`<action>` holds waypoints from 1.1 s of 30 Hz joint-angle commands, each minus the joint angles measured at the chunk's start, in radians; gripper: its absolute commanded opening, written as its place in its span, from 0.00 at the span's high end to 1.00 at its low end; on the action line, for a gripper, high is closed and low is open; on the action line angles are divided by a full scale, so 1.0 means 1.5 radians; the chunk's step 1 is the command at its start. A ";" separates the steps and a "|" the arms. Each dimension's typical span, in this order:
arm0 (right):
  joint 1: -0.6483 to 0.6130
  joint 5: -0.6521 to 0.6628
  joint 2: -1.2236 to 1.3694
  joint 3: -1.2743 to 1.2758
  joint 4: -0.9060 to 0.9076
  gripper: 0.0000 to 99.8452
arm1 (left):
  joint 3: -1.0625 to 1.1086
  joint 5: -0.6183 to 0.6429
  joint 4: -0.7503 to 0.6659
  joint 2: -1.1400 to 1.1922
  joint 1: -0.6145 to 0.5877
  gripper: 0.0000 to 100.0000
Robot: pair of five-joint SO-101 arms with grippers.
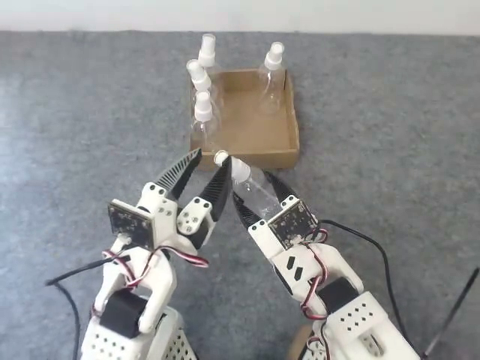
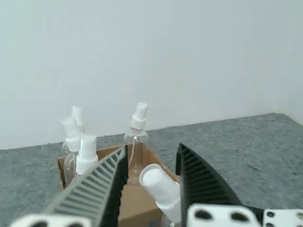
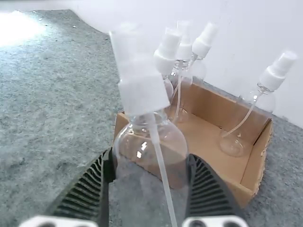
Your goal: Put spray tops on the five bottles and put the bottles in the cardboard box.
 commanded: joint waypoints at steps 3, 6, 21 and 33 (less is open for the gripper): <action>-0.001 0.006 -0.014 0.014 -0.001 0.96 | -0.038 -0.001 -0.011 -0.009 -0.057 0.85; -0.001 0.006 -0.014 0.014 0.002 0.96 | -0.039 -0.001 -0.032 -0.009 -0.084 0.85; -0.001 0.005 -0.015 0.012 -0.011 0.96 | -0.035 0.015 0.069 -0.009 -0.176 0.85; -0.005 0.004 -0.015 0.014 -0.094 0.96 | -0.006 0.106 0.064 -0.009 -0.172 0.85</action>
